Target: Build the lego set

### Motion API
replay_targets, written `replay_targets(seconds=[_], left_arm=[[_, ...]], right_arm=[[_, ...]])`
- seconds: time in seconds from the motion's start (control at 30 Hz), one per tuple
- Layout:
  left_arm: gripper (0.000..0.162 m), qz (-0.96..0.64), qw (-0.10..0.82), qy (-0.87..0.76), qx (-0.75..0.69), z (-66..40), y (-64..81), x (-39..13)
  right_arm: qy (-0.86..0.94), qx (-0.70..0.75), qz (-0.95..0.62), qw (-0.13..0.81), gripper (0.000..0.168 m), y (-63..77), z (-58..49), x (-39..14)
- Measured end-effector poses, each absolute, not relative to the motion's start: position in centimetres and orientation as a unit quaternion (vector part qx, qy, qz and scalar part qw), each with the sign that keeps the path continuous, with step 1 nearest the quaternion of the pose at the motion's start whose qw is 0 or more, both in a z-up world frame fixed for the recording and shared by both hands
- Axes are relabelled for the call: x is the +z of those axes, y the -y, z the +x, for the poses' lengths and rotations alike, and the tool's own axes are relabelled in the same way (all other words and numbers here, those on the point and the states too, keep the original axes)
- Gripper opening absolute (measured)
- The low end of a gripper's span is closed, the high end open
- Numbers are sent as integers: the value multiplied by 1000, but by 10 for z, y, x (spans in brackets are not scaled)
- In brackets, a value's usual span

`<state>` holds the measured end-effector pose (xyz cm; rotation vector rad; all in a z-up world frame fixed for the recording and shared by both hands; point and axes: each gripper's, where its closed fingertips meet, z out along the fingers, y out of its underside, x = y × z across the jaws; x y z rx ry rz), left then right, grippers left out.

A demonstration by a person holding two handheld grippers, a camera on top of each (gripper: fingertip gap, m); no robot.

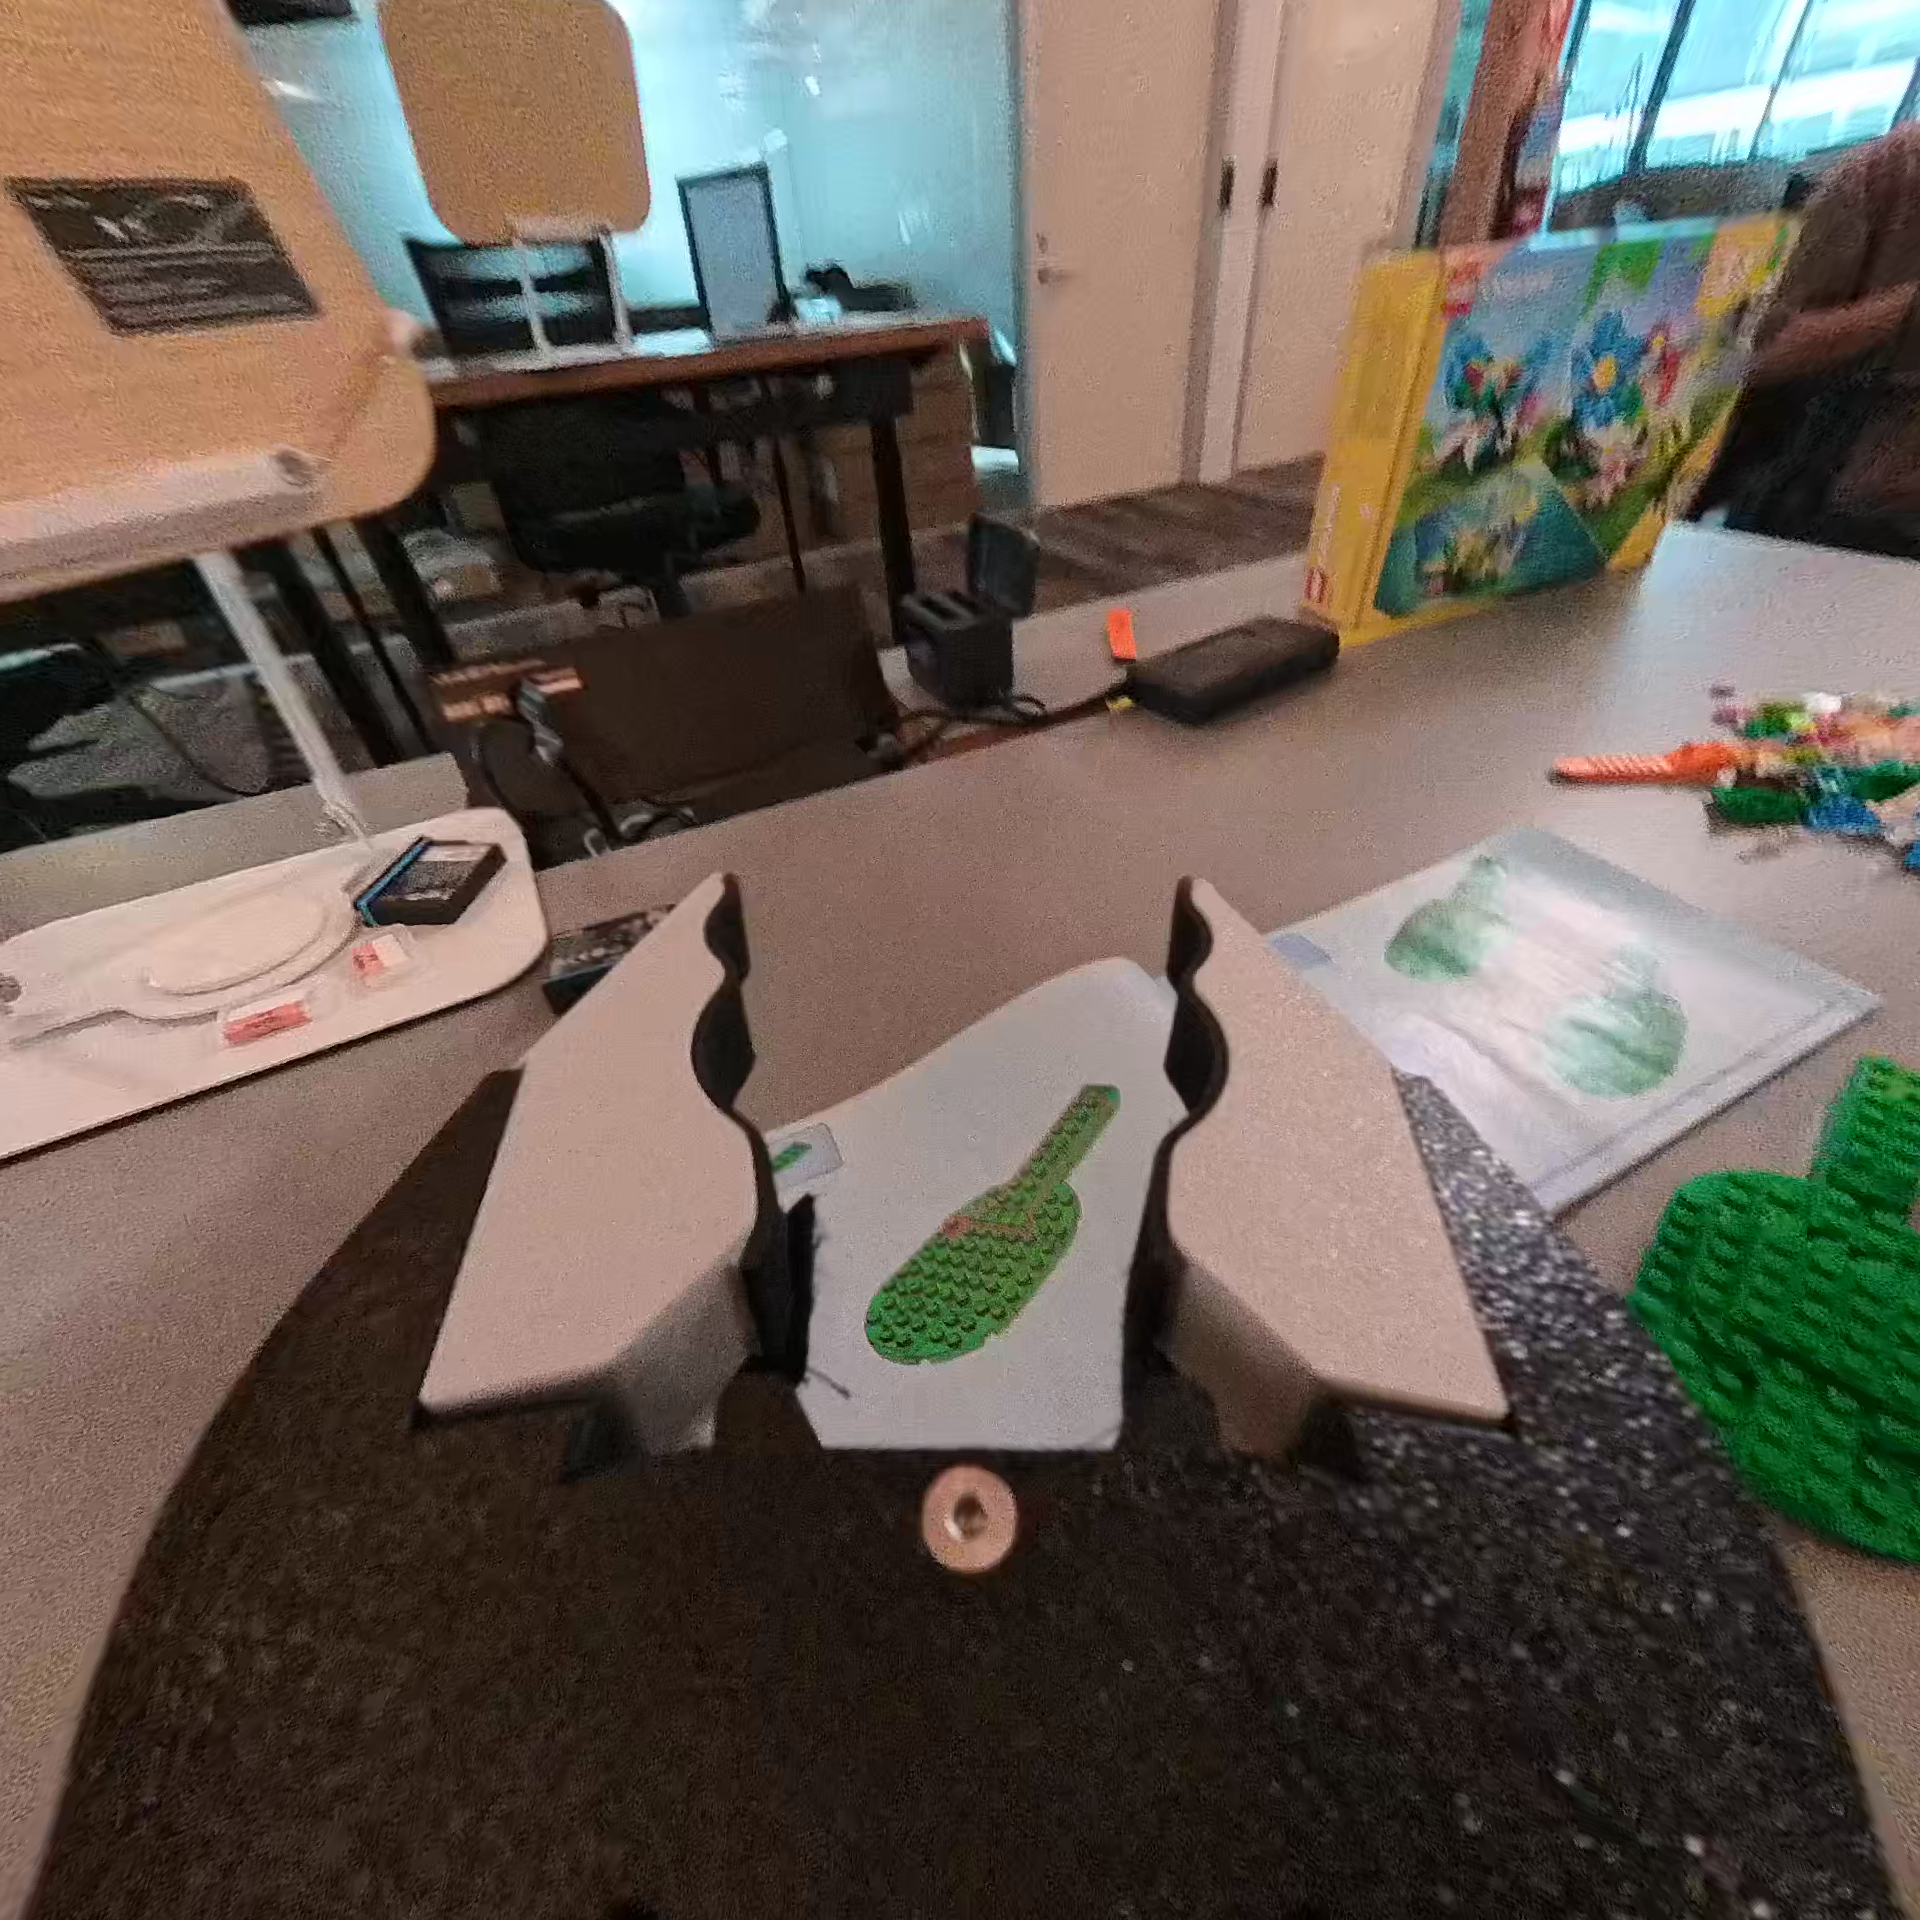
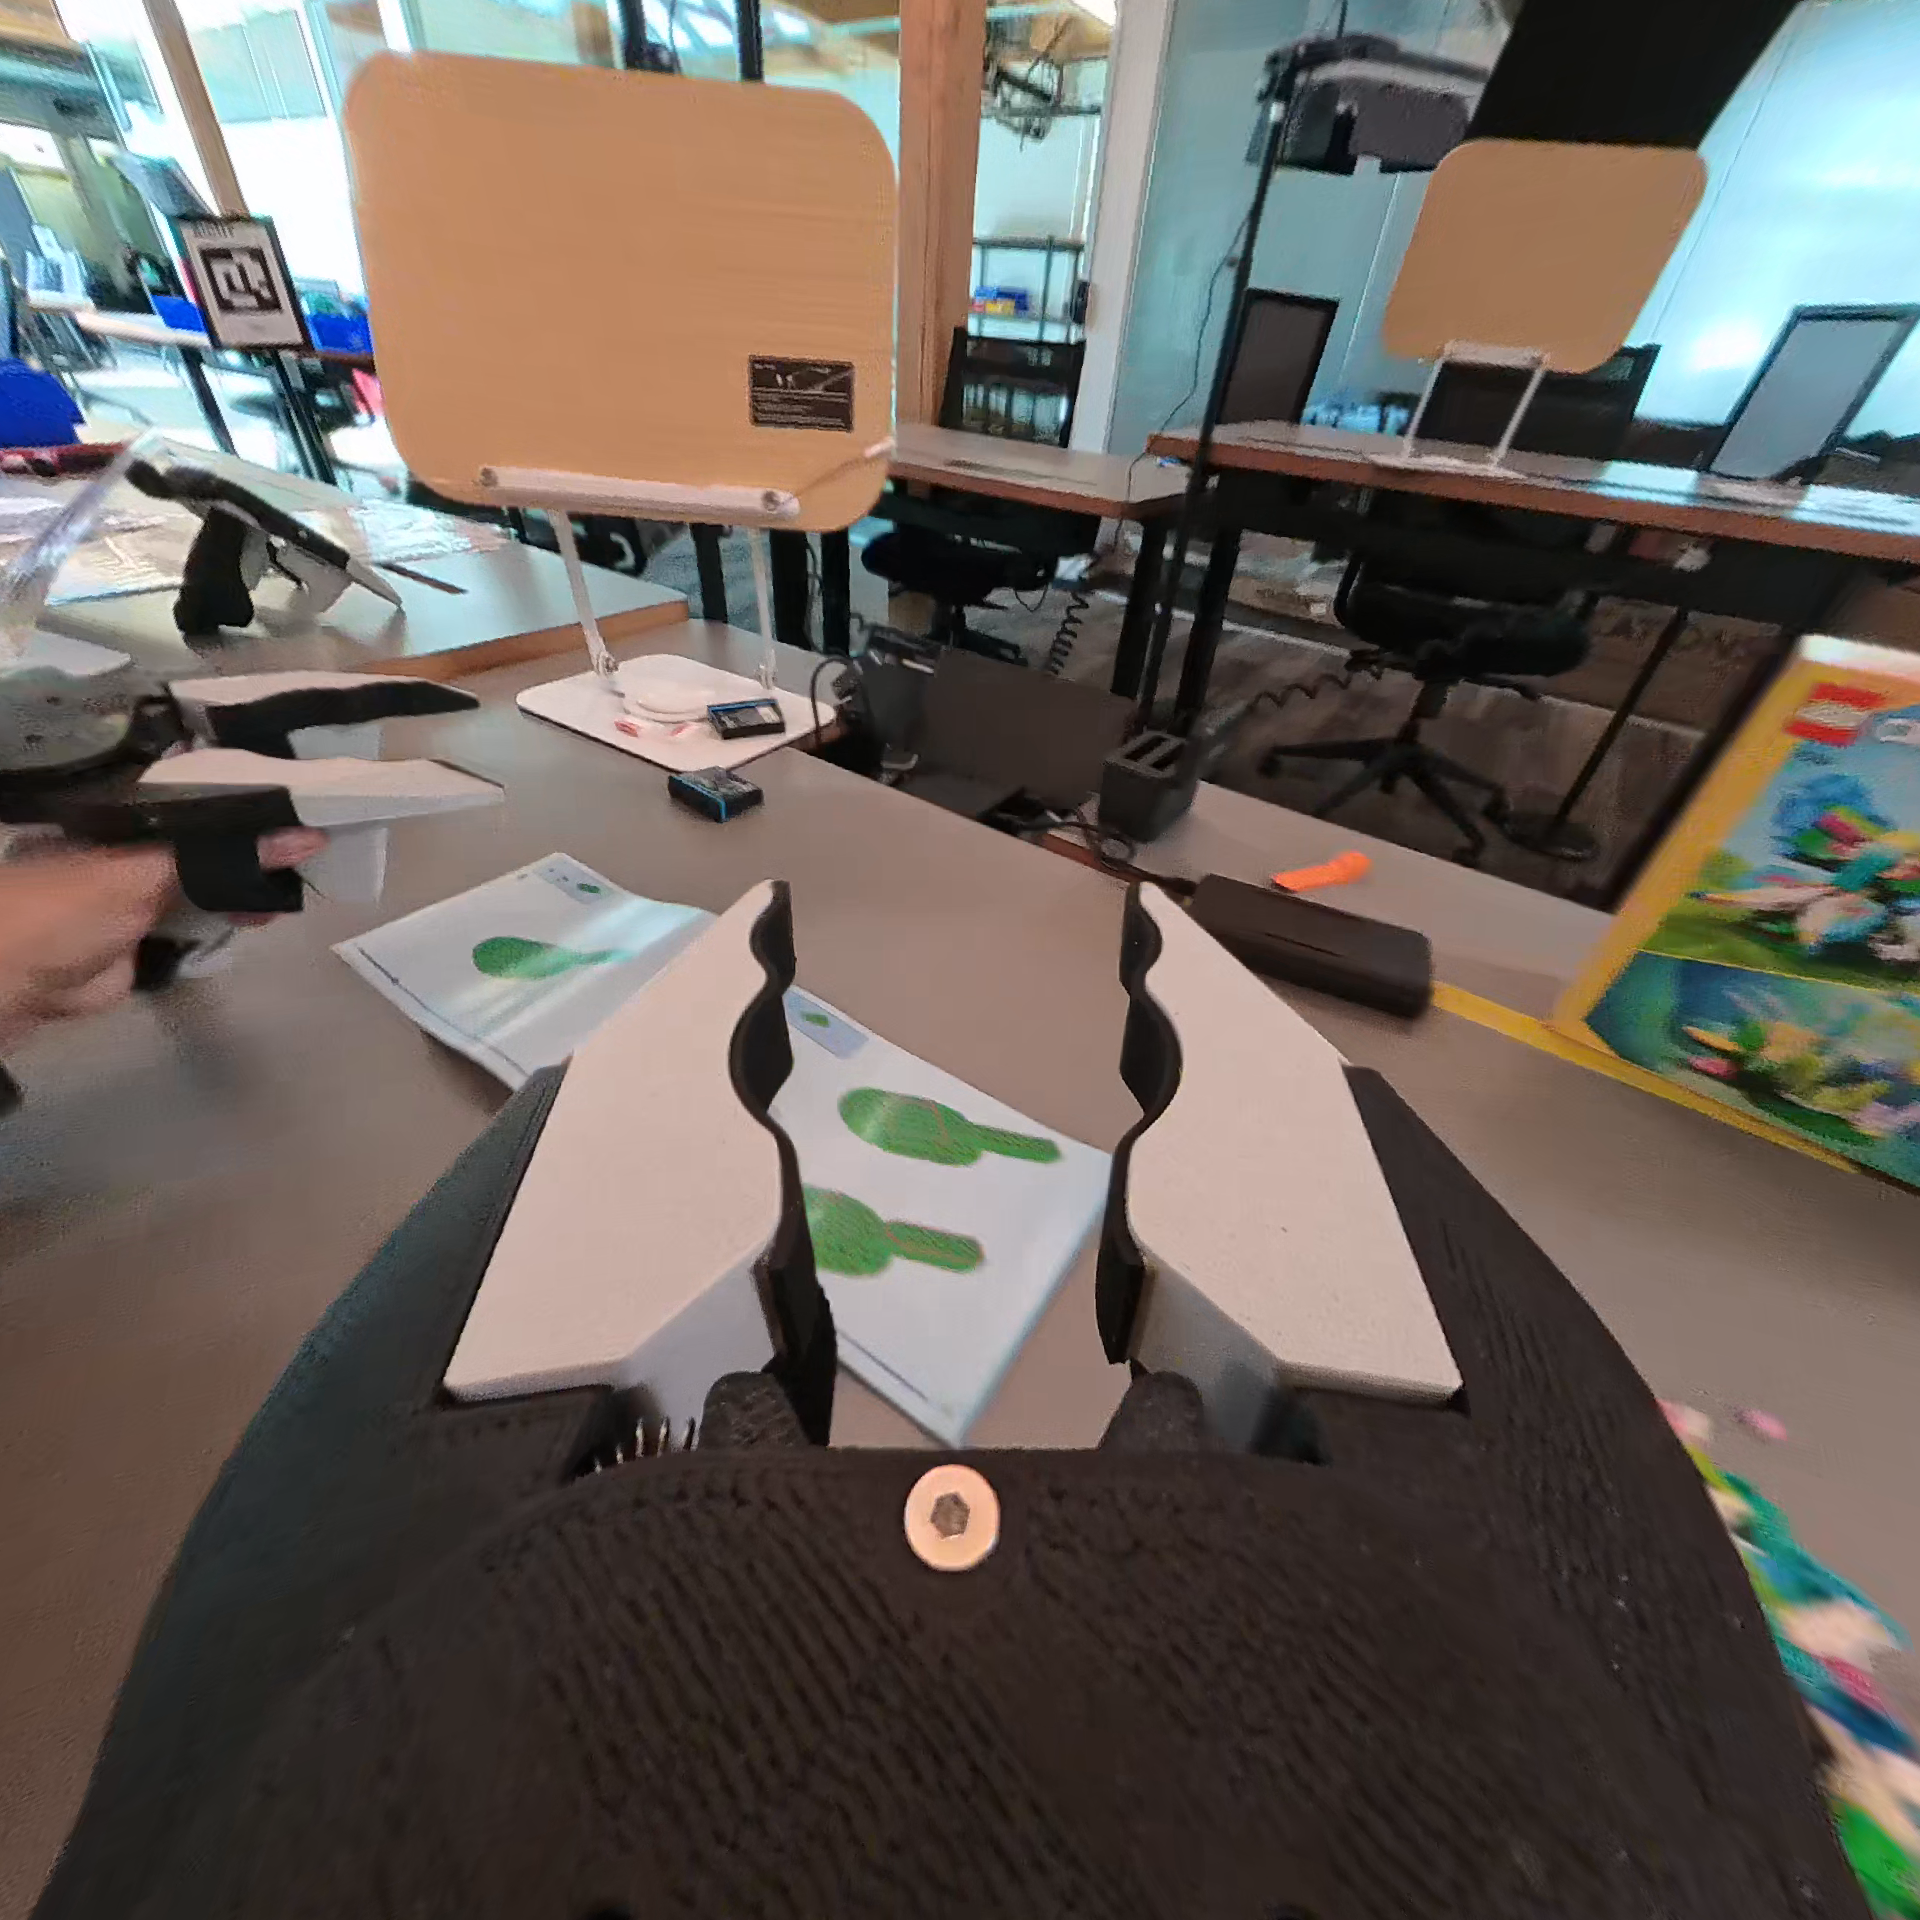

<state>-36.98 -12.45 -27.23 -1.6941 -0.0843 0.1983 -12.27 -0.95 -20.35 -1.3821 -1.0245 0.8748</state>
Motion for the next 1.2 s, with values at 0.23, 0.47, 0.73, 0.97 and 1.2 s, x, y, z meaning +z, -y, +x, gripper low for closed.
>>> replay_targets(seconds=[0.23,0.47,0.73,0.97,1.2], left_arm=[[80,-623,730,85,269,-433,182,-249],[72,-562,756,29,334,-451,182,-237],[68,-586,785,-61,189,-405,152,-246],[62,-601,779,-38,176,-393,159,-250],[60,-600,769,-68,209,-381,166,-251]], right_arm=[[415,374,-556,616,61,24,-185,-249],[447,289,-481,696,52,39,-187,-261],[411,244,-471,742,34,22,-163,-258],[426,298,-467,715,28,30,-168,-269],[445,287,-444,723,26,40,-169,-266]])
